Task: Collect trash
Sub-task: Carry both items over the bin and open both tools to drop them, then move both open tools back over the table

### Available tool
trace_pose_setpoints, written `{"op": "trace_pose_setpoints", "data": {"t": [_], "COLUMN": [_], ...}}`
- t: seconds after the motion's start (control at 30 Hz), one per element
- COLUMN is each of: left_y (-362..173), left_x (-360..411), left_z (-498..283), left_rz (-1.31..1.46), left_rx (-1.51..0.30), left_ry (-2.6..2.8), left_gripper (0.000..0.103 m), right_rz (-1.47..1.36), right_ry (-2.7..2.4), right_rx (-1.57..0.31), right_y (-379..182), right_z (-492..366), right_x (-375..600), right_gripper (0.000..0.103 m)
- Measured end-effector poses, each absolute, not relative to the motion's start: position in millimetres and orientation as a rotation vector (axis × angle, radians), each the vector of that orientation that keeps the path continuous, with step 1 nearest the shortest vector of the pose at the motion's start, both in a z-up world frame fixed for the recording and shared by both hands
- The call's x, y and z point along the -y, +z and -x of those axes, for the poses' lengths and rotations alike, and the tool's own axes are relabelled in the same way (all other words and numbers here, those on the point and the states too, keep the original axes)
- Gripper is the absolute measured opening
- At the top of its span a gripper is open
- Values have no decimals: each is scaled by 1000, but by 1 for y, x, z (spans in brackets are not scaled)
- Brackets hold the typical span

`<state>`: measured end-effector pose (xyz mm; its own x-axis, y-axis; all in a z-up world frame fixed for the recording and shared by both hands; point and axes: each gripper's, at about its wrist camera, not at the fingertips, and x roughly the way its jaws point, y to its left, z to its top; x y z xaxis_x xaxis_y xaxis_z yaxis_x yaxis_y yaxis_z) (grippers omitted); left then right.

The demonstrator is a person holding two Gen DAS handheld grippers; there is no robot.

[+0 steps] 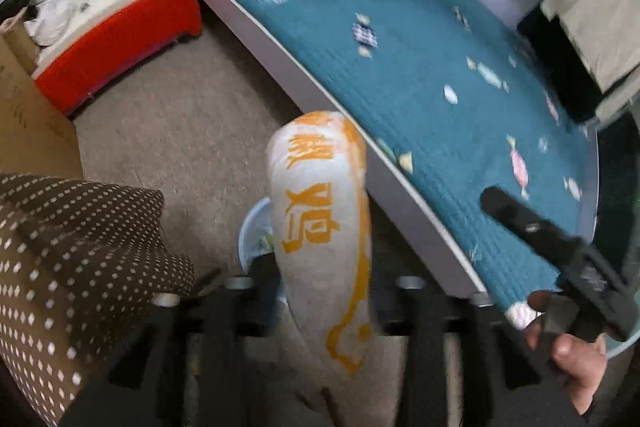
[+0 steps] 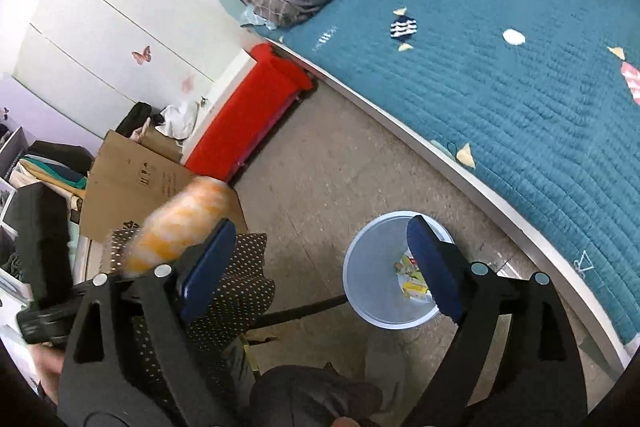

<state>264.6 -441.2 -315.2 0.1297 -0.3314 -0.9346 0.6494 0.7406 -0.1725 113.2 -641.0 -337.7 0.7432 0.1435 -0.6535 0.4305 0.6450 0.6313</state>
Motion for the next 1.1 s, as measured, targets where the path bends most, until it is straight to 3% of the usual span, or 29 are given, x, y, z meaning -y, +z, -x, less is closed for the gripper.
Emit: {"op": "trace_pose_setpoints", "data": {"t": [0.03,0.13,1.1], "left_y": [-316,-307,-167], "left_x": [443,438,266], "left_z": [-266,-268,-160], "left_rz": [-308,-306,-171], "left_rx": [-1253,-1200,-838], "left_ry": [-723,-683,-614], "left_gripper": [82,89,93], "right_rz": [-871,-868,-636], "right_ry": [-180,-181,-46], "right_rx": [-734,-736,-693], "right_y": [-337,-333,-219], "right_z": [-113,-112,-88], "right_x": [639,632,476], "right_gripper": [90,96,97]}}
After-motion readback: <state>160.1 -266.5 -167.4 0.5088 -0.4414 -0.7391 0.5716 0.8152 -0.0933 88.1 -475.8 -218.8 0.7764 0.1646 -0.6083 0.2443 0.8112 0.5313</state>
